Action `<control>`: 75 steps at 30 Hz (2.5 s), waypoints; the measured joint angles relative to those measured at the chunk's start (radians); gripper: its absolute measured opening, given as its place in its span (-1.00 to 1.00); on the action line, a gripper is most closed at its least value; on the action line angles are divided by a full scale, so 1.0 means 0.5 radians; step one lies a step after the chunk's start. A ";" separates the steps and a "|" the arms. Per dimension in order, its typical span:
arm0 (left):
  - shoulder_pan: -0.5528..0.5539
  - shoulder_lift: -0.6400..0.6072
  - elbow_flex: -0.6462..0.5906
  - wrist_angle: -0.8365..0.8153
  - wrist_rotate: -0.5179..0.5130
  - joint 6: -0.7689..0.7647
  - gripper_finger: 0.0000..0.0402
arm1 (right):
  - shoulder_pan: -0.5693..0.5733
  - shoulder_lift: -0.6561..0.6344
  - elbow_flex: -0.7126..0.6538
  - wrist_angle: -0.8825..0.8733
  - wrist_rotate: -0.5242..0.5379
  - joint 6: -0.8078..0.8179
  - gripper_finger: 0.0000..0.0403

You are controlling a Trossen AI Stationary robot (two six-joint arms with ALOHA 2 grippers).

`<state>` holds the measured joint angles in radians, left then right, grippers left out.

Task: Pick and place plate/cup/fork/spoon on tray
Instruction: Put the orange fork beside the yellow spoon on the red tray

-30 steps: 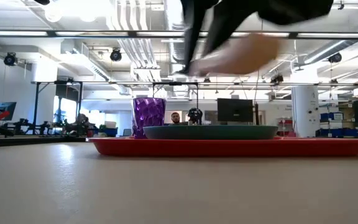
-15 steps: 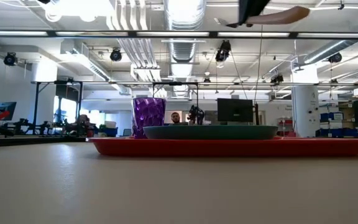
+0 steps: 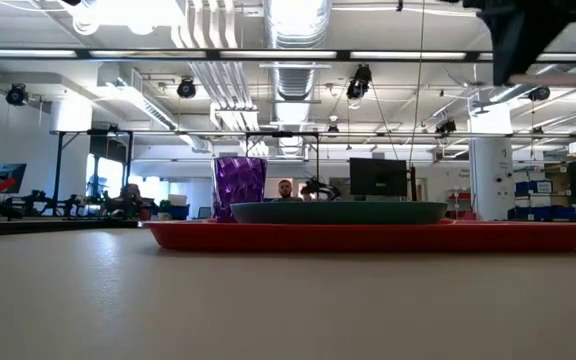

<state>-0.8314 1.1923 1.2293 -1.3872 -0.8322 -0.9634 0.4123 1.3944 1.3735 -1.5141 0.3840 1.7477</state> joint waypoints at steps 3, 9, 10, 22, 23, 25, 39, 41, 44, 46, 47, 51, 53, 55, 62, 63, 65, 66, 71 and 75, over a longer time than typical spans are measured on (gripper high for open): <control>0.000 0.000 -0.001 0.000 -0.001 0.001 -1.00 | 0.005 -0.093 -0.249 0.226 -0.002 0.005 -0.91; 0.000 0.020 -0.003 0.004 -0.058 -0.005 -1.00 | -0.032 -0.279 -0.764 0.750 -0.125 -0.181 -0.91; 0.001 0.029 -0.003 0.005 -0.094 -0.006 -1.00 | -0.041 -0.305 -0.843 0.792 -0.126 -0.195 -0.91; 0.066 0.151 -0.068 0.007 -0.146 -0.577 -1.00 | -0.153 -0.904 -1.511 1.317 -0.188 -0.377 -0.91; 0.079 0.163 -0.086 0.008 -0.150 -0.623 -1.00 | -0.181 -0.948 -1.530 1.329 -0.179 -0.393 -0.91; 0.103 0.185 -0.128 0.003 -0.150 -0.709 -1.00 | -0.247 -1.021 -1.551 1.336 -0.173 -0.438 -0.91; 0.372 0.141 -0.343 0.199 -0.148 -0.736 -1.00 | -1.128 -0.974 -1.611 1.843 -0.602 -1.391 -0.91; 0.425 0.107 -0.350 0.194 -0.141 -0.652 -1.00 | -1.232 -0.926 -1.613 1.857 -0.683 -1.500 -0.91; 0.512 0.041 -0.360 0.195 -0.141 -0.467 -1.00 | -1.321 -0.869 -1.614 1.820 -0.732 -1.553 -0.91; 0.593 -0.021 -0.374 0.195 -0.145 -0.377 -1.00 | -1.351 -0.830 -1.614 1.821 -0.733 -1.553 -0.91; 0.643 -0.057 -0.380 0.194 -0.153 -0.353 -1.00 | -1.357 -0.808 -1.614 1.821 -0.732 -1.551 -0.91; 0.873 -0.205 -0.384 0.218 -0.191 -0.186 -1.00 | -1.360 -0.691 -1.614 1.828 -0.738 -1.454 -0.91; 1.003 -0.280 -0.384 0.308 -0.197 0.021 -1.00 | -1.360 -0.617 -1.614 1.835 -0.739 -1.404 -0.91; 1.133 -0.352 -0.384 0.483 -0.194 0.307 -1.00 | -1.360 -0.539 -1.614 1.858 -0.748 -1.367 -0.91; 1.461 -0.480 -0.410 1.226 -0.068 1.289 -1.00 | -1.346 -0.313 -1.612 1.997 -0.861 -1.219 -0.91; 1.497 -0.481 -0.410 1.286 -0.041 1.386 -1.00 | -1.340 -0.294 -1.610 2.038 -0.863 -1.193 -0.91; 1.563 -0.478 -0.410 1.355 0.044 1.512 -1.00 | -1.319 -0.264 -1.609 2.122 -0.861 -1.148 -0.91; 1.599 -0.475 -0.407 1.351 0.090 1.530 -1.00 | -1.317 -0.260 -1.608 2.151 -0.869 -1.138 -0.91; 1.728 -0.466 -0.421 1.329 0.189 1.538 -1.00 | -1.315 -0.285 -1.612 2.155 -0.880 -1.134 -0.91; 1.760 -0.446 -0.431 1.339 0.204 1.573 -1.00 | -1.252 -0.297 -1.613 2.141 -0.872 -1.057 -0.91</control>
<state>0.0486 0.9695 1.0140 -0.7179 -0.7300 -0.1771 -0.2139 1.2457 0.5669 -0.4434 -0.0520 1.2191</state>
